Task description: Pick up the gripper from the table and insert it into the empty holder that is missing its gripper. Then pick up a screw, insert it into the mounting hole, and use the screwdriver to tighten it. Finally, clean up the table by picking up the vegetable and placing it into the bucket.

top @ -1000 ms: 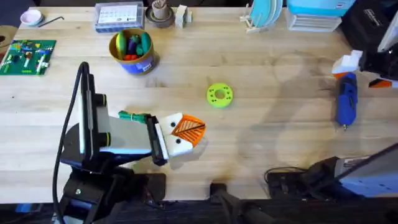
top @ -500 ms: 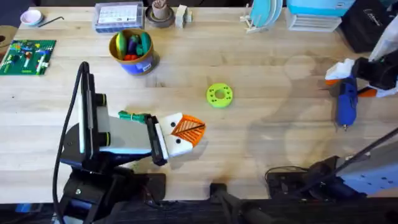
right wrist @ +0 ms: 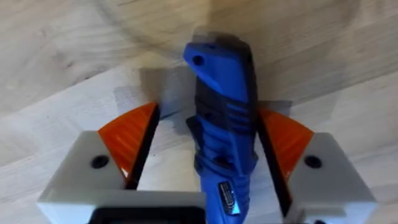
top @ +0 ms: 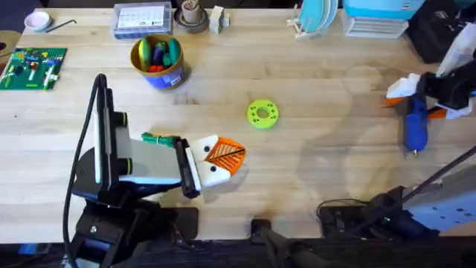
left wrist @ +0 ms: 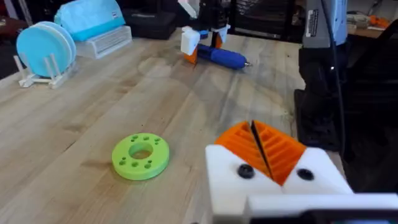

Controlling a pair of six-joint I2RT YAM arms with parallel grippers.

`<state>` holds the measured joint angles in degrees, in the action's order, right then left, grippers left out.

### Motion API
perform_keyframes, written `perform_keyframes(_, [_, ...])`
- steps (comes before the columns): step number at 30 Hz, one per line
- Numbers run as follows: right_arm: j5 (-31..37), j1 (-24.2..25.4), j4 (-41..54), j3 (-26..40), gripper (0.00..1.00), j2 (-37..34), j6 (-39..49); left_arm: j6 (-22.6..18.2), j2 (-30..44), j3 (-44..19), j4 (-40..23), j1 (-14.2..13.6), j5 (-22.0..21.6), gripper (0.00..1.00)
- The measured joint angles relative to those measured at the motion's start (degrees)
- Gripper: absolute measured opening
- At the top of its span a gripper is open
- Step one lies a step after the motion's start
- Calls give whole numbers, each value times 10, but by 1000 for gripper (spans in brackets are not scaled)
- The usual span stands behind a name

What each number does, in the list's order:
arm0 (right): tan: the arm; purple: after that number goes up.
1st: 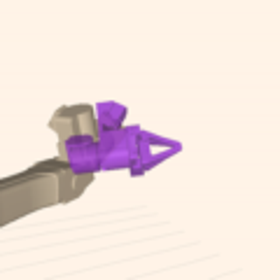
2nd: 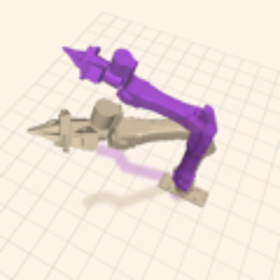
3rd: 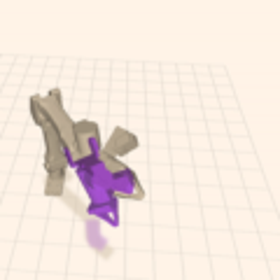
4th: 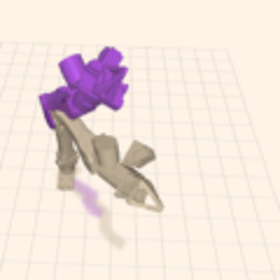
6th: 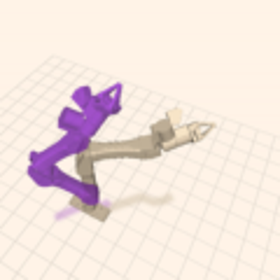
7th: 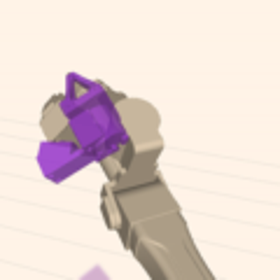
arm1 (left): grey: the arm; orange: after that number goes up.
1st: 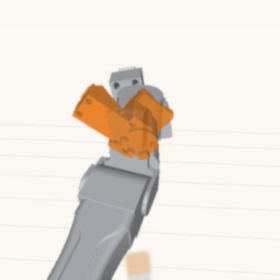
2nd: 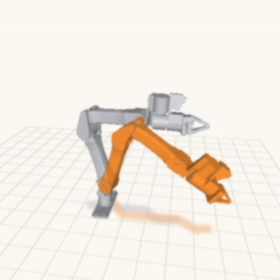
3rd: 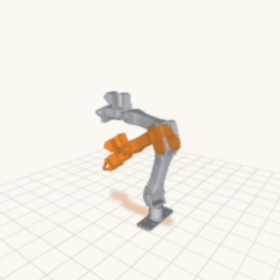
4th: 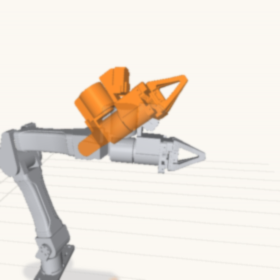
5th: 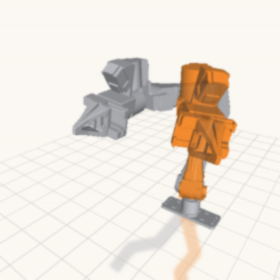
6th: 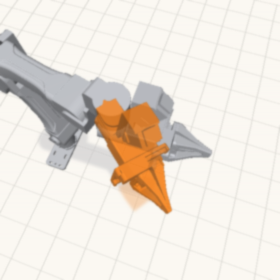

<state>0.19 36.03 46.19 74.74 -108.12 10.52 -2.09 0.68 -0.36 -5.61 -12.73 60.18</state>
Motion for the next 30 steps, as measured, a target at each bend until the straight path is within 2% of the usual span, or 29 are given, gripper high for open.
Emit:
perform_keyframes(5, [2, 1, -4, 0, 933, 0, 0, 0, 0, 0, 0, 0, 0, 15])
perform_keyframes(10, [1, 8, -10, 1, 646, 0, 1, 0, 0, 0, 0, 0, 0, 15])
perform_keyframes(14, [-1, 12, -11, 1, 574, 0, 1, 0, 0, 0, 0, 0, 0, 15])
perform_keyframes(17, [-1, 14, -12, 1, 452, 0, 1, 0, 0, 0, 0, 0, 0, 15])
perform_keyframes(19, [-2, 14, -13, 1, 361, -2, 2, 0, 0, 0, 0, 0, 0, 15])
perform_keyframes(21, [-2, 14, -15, 1, 189, -4, 5, 0, 0, 0, 0, 0, 0, 15])
perform_keyframes(22, [-1, 14, -18, 1, 61, -5, 4, 0, 0, 0, 0, 0, 0, 15])
perform_keyframes(23, [-1, 14, -22, 1, 26, -6, 3, 0, 0, 0, 0, 0, 0, 15])
perform_keyframes(30, [-3, 14, -22, 2, 22, -4, -9, 0, 0, 0, 0, 0, 0, 15])
